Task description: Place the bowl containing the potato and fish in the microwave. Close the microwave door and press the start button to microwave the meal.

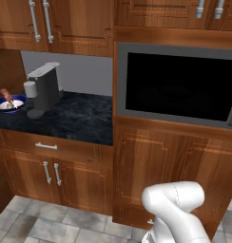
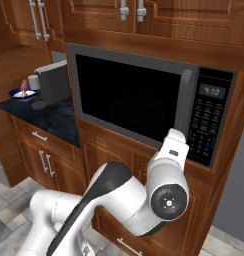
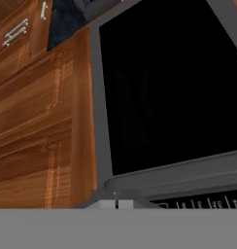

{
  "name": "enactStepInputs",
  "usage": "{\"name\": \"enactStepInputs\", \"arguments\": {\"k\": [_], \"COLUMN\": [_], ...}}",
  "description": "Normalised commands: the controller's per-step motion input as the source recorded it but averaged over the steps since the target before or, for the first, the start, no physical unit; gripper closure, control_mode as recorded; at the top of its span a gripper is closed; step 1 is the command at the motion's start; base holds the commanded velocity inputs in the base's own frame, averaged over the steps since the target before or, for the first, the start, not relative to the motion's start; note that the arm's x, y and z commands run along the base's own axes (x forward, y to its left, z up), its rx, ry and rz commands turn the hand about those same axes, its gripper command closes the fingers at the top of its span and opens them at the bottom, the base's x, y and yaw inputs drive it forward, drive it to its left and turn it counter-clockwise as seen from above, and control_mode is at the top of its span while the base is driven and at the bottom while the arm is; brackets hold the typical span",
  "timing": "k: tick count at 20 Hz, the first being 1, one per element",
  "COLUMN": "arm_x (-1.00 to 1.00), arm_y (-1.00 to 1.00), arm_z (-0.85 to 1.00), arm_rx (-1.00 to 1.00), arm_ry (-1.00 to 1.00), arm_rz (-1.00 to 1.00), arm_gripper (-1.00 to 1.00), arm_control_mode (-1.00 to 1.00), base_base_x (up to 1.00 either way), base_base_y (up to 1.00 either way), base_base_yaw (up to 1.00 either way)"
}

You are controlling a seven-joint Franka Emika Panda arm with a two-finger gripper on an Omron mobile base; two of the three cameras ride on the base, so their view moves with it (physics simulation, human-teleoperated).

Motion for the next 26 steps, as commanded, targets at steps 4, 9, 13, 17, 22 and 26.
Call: {"name": "enactStepInputs", "arguments": {"k": [4,9,13,17,22,26], "arm_x": [0.39,0.18,0.07,0.18,0.29,0.31], "arm_y": [-0.01,-0.19,-0.23,-0.19,-0.19,-0.23], "arm_z": [-0.05,-0.15,-0.16,-0.16,-0.15,-0.10], "arm_rx": [0.00,0.00,0.00,0.00,0.00,0.00], "arm_ry": [-0.08,-0.04,0.00,0.00,0.00,0.00], "arm_rz": [0.00,0.00,0.00,0.00,0.00,0.00], "arm_gripper": [1.00,1.00,1.00,1.00,1.00,1.00], "arm_control_mode": [-1.00,-1.00,-1.00,-1.00,-1.00,-1.00], "base_base_x": [0.00,0.00,0.00,0.00,0.00,0.00], "base_base_y": [0.00,0.00,0.00,0.00,0.00,0.00], "base_base_yaw": [0.00,0.00,0.00,0.00,0.00,0.00]}}
